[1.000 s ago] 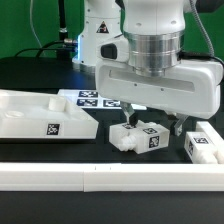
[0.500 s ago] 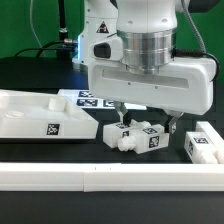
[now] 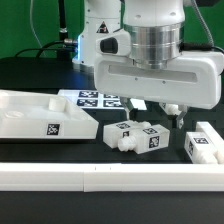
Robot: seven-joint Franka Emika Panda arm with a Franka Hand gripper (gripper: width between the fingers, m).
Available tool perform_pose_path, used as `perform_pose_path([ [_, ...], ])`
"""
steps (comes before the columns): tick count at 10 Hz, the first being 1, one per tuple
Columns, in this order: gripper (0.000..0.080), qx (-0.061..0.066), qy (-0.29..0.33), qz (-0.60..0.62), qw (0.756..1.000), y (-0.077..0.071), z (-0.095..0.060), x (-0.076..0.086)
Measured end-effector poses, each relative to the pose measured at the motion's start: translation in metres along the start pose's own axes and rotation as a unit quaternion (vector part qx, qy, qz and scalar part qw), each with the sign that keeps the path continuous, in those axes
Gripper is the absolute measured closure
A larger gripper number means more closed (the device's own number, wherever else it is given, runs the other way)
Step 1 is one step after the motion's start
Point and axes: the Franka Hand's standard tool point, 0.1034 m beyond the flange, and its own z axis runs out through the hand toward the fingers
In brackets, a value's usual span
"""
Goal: Assemble one leg
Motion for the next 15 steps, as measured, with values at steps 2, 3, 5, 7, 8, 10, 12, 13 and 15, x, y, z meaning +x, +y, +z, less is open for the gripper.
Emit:
perform_pose_path([
  [2, 0.0151, 0.002, -0.002, 0.028, 1.000, -0.002, 0.001, -0.002],
  [3, 0.0151, 0.006, -0.007, 0.099, 0.995, -0.013, 0.002, -0.010],
  [5, 0.0151, 0.018, 0.002, 0.139, 0.990, -0.026, 0.009, -0.012],
  [7, 0.0151, 0.026, 0.014, 0.143, 0.989, -0.031, 0.014, -0.012],
  [8, 0.0151, 0.026, 0.014, 0.141, 0.990, -0.031, 0.014, -0.012],
  [10, 0.0151, 0.025, 0.015, 0.133, 0.991, -0.028, 0.014, -0.009],
  [12, 0.0403, 0.025, 0.015, 0.132, 0.991, -0.028, 0.014, -0.010],
  [13, 0.0403, 0.025, 0.015, 0.132, 0.991, -0.028, 0.014, -0.010],
  [15, 0.0718, 0.025, 0.015, 0.133, 0.991, -0.028, 0.014, -0.010],
])
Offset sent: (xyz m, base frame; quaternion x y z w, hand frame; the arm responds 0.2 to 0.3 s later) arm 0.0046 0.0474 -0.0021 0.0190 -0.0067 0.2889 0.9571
